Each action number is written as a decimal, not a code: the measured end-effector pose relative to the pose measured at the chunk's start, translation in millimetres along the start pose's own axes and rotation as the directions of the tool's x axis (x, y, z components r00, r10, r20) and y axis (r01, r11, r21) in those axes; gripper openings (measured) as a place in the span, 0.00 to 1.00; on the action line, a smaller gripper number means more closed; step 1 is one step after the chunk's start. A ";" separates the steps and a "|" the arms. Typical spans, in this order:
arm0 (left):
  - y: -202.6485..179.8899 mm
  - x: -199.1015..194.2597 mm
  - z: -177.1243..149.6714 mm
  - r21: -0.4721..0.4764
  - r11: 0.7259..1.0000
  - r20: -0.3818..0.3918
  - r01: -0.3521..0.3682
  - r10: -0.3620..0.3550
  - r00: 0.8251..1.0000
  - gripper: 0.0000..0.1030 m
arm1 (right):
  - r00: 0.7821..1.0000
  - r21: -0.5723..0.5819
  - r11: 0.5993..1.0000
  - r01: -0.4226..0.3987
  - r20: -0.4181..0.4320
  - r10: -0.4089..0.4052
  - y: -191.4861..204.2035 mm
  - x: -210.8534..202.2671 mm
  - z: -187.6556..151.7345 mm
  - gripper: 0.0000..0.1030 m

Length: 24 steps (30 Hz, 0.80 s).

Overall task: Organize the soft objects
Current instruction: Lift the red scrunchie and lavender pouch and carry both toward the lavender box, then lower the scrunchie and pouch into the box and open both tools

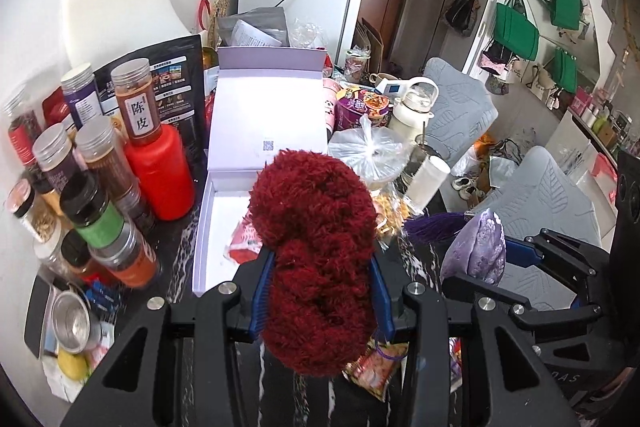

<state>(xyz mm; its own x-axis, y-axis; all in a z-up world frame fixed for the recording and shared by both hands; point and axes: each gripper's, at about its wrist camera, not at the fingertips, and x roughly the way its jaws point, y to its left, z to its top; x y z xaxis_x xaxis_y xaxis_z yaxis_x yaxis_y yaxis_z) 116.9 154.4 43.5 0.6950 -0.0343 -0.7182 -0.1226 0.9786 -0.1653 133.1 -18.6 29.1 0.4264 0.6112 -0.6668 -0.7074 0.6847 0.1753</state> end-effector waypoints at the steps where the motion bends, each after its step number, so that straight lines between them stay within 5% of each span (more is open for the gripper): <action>1: 2.0 3.3 3.4 0.001 1.000 -0.002 0.002 -0.002 1.000 0.40 | 1.000 0.000 1.000 0.002 0.000 -0.002 -1.6 4.5 4.7 0.51; 24: 69.3 124.7 73.4 0.029 0.999 -0.081 0.021 -0.019 0.997 0.40 | 0.996 0.023 0.998 0.061 -0.062 -0.060 -42.5 132.9 77.9 0.51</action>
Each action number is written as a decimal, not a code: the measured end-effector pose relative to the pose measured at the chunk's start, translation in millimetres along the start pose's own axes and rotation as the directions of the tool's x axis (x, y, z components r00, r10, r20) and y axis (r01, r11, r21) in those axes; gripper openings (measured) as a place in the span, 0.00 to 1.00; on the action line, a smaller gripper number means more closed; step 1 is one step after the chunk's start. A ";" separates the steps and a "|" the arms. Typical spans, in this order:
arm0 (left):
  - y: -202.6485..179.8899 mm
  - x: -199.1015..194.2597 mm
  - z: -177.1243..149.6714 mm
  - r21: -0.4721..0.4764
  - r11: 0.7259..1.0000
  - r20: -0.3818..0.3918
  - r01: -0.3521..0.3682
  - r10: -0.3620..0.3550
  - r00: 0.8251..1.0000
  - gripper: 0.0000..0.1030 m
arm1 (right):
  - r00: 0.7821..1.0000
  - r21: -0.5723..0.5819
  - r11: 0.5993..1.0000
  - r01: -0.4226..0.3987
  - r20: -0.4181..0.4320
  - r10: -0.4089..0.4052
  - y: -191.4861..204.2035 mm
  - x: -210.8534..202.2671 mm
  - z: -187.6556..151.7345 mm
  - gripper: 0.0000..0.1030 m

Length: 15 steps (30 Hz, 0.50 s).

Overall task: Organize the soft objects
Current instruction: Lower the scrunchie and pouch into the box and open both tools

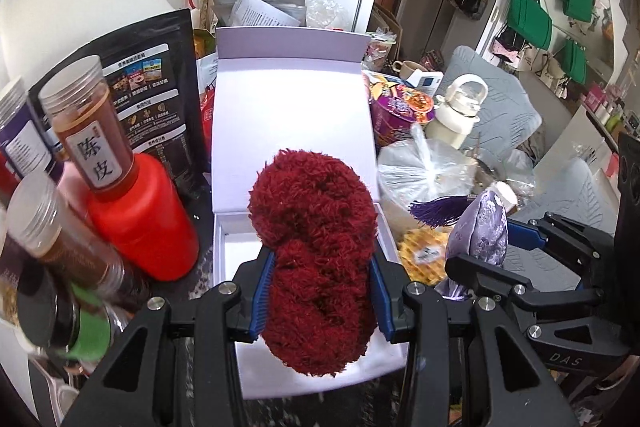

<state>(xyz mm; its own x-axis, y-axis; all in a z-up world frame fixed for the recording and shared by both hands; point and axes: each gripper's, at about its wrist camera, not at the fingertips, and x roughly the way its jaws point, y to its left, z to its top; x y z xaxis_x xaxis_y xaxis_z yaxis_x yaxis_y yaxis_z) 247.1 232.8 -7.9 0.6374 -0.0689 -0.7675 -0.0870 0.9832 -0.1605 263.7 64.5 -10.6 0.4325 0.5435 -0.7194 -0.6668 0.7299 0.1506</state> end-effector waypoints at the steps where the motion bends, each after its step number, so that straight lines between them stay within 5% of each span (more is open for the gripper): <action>1: 1.5 4.0 1.7 0.008 1.000 0.000 -0.003 0.003 1.000 0.40 | 1.000 0.001 1.000 0.002 -0.003 -0.002 -1.2 6.2 2.3 0.51; 15: 25.0 61.2 3.5 0.026 0.999 -0.058 -0.038 0.039 0.998 0.40 | 0.998 -0.010 1.000 0.012 -0.057 -0.012 -11.2 81.4 19.5 0.51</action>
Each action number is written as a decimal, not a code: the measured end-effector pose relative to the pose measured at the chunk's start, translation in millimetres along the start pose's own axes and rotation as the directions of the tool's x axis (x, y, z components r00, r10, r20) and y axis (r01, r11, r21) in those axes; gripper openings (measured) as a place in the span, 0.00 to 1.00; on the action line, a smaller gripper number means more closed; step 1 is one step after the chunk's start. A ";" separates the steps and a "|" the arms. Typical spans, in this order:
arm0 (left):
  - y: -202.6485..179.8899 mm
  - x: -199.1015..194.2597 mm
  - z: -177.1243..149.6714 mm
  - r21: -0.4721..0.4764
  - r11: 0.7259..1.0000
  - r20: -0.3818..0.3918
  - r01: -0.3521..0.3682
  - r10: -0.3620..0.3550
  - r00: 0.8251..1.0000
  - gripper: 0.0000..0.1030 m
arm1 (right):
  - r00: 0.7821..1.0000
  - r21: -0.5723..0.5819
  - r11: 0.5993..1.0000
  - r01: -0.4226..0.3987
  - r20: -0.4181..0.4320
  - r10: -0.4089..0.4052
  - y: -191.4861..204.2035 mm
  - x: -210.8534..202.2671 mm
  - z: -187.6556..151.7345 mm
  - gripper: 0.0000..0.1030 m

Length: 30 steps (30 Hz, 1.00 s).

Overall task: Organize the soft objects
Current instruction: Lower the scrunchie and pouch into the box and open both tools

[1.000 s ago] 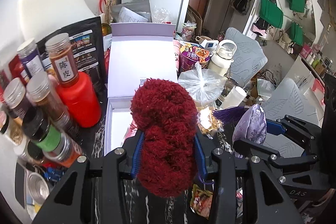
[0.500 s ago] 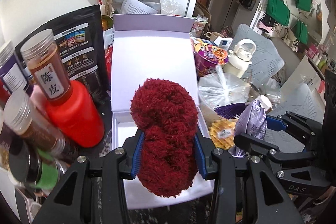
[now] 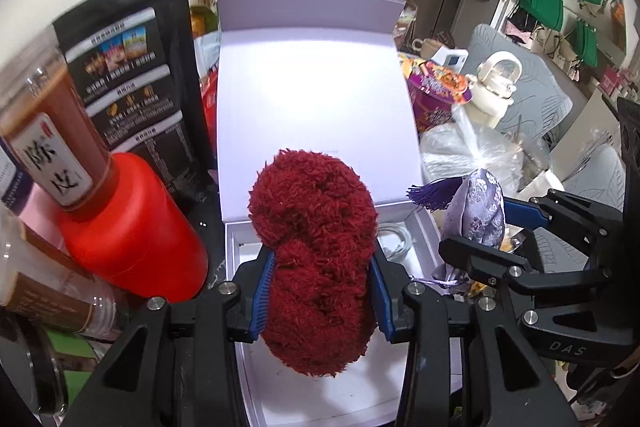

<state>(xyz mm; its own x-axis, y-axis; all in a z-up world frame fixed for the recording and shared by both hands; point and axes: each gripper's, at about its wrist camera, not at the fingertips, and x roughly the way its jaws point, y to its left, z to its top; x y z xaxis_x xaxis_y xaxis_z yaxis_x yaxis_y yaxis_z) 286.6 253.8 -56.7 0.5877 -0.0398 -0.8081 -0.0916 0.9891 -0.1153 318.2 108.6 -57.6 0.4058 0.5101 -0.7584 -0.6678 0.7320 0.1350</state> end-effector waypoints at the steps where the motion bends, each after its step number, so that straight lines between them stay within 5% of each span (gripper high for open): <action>1: 1.1 3.7 -0.5 0.000 1.000 -0.005 -0.002 0.002 1.000 0.40 | 1.000 0.001 1.000 0.000 -0.003 0.000 -0.1 2.9 -0.2 0.51; 30: 20.1 95.6 -27.4 0.023 0.997 -0.183 -0.076 0.079 0.980 0.40 | 0.991 0.002 0.999 0.039 -0.128 -0.038 -9.2 91.3 -19.1 0.56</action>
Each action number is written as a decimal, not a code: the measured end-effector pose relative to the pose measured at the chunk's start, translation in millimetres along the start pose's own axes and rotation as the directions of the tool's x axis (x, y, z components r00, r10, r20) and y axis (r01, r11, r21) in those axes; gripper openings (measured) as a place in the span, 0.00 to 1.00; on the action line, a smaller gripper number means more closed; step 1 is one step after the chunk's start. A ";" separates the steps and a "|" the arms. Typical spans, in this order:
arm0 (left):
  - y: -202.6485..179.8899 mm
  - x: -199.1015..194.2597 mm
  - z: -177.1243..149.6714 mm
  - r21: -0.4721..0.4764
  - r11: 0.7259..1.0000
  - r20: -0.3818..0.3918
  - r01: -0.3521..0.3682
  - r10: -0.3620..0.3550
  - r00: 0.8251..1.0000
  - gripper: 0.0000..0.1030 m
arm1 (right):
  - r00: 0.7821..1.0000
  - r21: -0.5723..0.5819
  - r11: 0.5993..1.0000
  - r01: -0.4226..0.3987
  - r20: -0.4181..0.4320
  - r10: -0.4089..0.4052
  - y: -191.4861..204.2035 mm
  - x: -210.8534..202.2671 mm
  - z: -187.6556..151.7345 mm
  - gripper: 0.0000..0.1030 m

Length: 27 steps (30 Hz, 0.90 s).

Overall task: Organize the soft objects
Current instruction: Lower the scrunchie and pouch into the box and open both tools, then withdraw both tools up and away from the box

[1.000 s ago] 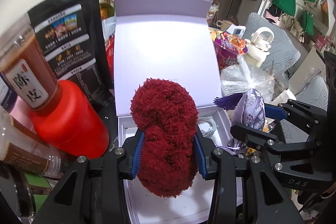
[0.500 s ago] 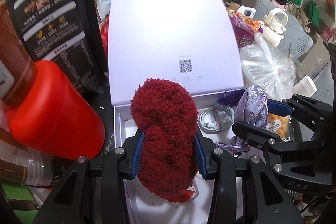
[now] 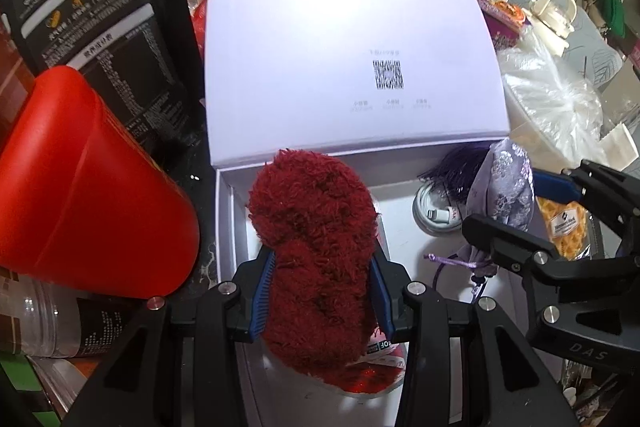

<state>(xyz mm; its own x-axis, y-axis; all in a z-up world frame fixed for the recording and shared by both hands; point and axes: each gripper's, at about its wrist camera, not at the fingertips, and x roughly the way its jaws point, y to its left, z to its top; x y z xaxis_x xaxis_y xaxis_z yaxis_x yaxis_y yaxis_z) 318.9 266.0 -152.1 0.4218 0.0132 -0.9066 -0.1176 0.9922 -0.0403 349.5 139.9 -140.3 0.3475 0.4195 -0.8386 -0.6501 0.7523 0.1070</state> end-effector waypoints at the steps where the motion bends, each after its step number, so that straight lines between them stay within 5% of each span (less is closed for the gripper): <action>1: -0.1 2.1 -0.1 0.001 1.000 -0.012 -0.008 0.008 1.000 0.41 | 1.000 -0.002 1.000 0.003 -0.001 -0.003 0.3 0.9 0.3 0.58; 6: -0.3 7.2 -0.1 0.000 0.999 -0.050 -0.048 0.048 0.998 0.53 | 1.000 0.003 1.000 0.013 -0.002 -0.013 0.4 0.2 -0.9 0.71; 11: -1.4 1.1 -1.2 0.009 0.997 -0.036 -0.075 0.075 0.997 0.60 | 1.000 0.010 1.000 0.023 -0.007 -0.023 -2.5 -4.1 -2.0 0.74; 13: -1.9 -2.7 -1.2 0.008 0.997 -0.034 -0.080 0.080 0.996 0.72 | 1.000 0.014 1.000 0.027 -0.007 -0.027 -4.8 -7.7 -3.4 0.75; 27: -21.0 -56.9 7.6 -0.011 0.997 0.042 -0.080 0.080 0.996 0.73 | 0.998 0.006 0.999 0.049 0.049 -0.049 -2.8 -51.8 -3.8 0.75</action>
<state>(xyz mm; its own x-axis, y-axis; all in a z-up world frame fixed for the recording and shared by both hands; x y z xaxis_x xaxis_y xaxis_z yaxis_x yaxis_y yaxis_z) 304.3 245.4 -96.5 0.4480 0.0977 -0.8887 -0.1611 0.9866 0.0272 330.7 114.1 -99.2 0.4120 0.4067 -0.8154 -0.6279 0.7752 0.0694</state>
